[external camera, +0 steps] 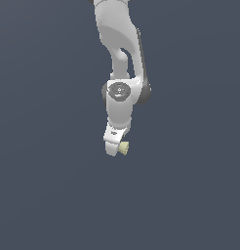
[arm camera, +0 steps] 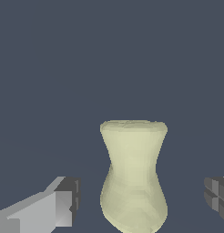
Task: Pick up the object and move it to a goal position.
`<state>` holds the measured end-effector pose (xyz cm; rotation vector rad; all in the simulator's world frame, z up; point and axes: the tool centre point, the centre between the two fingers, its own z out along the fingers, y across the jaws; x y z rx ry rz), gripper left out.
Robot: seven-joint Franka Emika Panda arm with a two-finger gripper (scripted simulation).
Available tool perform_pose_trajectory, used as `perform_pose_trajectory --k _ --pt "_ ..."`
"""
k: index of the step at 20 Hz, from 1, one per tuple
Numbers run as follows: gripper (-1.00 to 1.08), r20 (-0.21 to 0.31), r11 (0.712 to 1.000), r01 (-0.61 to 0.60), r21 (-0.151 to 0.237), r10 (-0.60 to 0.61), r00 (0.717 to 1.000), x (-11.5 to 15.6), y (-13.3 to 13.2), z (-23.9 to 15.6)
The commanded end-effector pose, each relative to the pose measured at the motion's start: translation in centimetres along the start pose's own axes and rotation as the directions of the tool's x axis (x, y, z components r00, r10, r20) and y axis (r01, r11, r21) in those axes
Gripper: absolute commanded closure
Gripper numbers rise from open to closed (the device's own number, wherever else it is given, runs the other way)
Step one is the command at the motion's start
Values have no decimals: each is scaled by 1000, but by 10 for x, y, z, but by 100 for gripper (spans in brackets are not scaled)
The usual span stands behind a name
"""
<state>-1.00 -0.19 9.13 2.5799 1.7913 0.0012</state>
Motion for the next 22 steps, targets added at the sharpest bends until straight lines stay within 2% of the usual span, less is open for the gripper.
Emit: perform_pose_trajectory --k 1,10,11,22 --pt "-92 0 1000 1 1 -1 1000 0 -1 12" --pt "-92 0 1000 4 1 -4 1000 0 0 38" --pt "108 0 1000 4 1 -4 1000 0 0 38" --pt "108 0 1000 4 0 -4 1000 0 0 38"
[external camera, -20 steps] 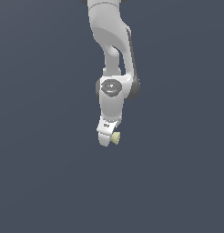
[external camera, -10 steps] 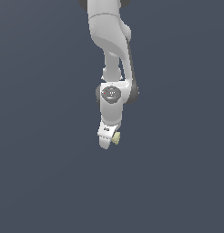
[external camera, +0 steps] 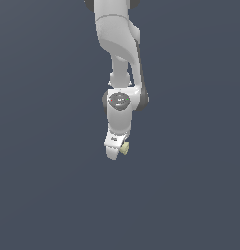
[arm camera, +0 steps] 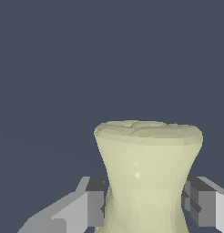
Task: Pick up the object and move it to a goal position.
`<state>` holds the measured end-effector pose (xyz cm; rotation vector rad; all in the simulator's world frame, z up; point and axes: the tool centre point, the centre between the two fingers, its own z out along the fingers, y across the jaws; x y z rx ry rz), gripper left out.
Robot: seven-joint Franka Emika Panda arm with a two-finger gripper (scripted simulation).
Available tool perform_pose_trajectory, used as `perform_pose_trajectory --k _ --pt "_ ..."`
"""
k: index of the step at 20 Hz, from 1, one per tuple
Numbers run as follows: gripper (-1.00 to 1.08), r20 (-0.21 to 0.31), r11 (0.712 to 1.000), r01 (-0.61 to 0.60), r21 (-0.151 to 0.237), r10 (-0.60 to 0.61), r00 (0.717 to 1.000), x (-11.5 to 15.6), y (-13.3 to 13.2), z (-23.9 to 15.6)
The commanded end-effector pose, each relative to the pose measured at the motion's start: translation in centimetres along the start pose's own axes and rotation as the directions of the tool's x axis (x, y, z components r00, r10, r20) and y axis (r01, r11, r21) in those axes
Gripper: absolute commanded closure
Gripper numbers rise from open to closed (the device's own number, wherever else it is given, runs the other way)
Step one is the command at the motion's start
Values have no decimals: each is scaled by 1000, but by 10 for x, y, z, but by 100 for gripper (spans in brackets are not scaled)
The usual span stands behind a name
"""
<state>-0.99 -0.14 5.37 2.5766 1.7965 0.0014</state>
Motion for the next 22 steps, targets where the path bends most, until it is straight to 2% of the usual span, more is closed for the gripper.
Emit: perform_pose_trajectory --k 1,6,11,22 --pt "108 0 1000 0 0 0 1000 0 0 -1" --pt "108 0 1000 0 0 0 1000 7 -2 -15" --pt "108 1 1000 1 0 -1 1000 21 -5 -46" --pt "108 0 1000 2 1 -2 1000 71 -15 -156"
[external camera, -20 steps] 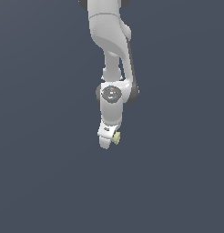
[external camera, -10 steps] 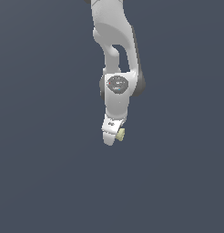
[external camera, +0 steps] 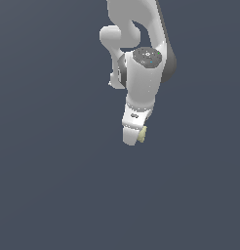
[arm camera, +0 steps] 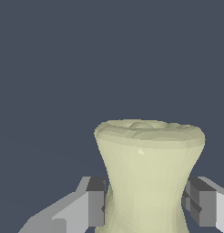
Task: Pick up the object and move it to a goal position.
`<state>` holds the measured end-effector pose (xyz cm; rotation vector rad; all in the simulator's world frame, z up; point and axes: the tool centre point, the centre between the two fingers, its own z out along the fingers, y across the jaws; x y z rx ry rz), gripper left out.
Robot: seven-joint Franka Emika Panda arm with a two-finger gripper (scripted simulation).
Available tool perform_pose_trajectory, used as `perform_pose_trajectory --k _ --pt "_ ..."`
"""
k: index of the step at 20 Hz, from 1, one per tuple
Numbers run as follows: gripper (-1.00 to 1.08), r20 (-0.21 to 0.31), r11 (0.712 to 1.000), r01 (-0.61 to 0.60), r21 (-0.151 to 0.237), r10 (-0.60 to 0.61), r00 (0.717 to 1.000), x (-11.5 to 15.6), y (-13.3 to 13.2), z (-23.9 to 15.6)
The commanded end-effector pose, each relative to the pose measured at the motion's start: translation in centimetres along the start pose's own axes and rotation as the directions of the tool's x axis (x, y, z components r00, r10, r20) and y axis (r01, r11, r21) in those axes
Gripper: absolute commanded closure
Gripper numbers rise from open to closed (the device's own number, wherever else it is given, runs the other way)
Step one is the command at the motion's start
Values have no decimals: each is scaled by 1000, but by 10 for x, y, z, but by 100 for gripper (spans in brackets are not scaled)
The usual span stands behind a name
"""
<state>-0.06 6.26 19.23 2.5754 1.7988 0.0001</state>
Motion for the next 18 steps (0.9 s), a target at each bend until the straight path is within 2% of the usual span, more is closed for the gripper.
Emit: perform_pose_trajectory --k 1,18 --pt "108 0 1000 0 0 0 1000 13 -3 -28" --pt "108 -1 1000 -1 1 1 1000 88 -14 -194"
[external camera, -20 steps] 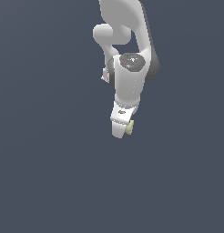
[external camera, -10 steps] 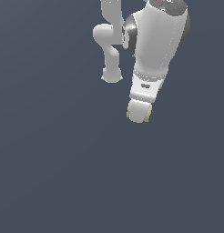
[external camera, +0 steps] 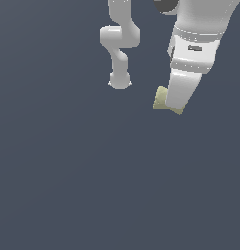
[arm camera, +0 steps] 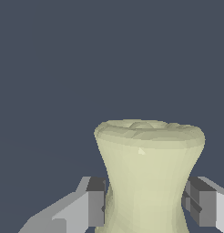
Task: Pick up the object and move it to a goal position.
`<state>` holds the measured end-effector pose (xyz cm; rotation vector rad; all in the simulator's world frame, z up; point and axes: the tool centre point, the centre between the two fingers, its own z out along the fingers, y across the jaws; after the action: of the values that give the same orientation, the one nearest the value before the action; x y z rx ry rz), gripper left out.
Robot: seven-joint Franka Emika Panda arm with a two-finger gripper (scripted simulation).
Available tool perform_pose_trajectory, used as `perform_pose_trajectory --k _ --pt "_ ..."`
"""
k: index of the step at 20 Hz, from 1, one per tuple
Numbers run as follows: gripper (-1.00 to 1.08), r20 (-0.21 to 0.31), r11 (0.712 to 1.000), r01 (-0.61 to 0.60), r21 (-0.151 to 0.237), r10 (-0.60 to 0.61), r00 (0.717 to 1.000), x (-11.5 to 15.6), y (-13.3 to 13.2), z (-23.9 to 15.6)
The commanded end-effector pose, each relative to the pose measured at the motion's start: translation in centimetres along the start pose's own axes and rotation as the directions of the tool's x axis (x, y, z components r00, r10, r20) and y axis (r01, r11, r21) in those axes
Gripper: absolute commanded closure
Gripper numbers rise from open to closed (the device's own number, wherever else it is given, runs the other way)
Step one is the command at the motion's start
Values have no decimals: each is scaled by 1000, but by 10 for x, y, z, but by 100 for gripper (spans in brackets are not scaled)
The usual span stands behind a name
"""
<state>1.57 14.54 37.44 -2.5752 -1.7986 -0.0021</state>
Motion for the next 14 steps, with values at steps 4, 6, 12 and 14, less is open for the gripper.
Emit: perform_pose_trajectory --k 4,6,12,14 --pt "108 1 1000 -2 1 2 1000 18 -2 -39" --pt "108 1 1000 -2 1 2 1000 24 -2 -52" --pt "108 1 1000 -3 1 3 1000 39 -3 -83" --pt "108 1 1000 -3 1 3 1000 43 -3 -91"
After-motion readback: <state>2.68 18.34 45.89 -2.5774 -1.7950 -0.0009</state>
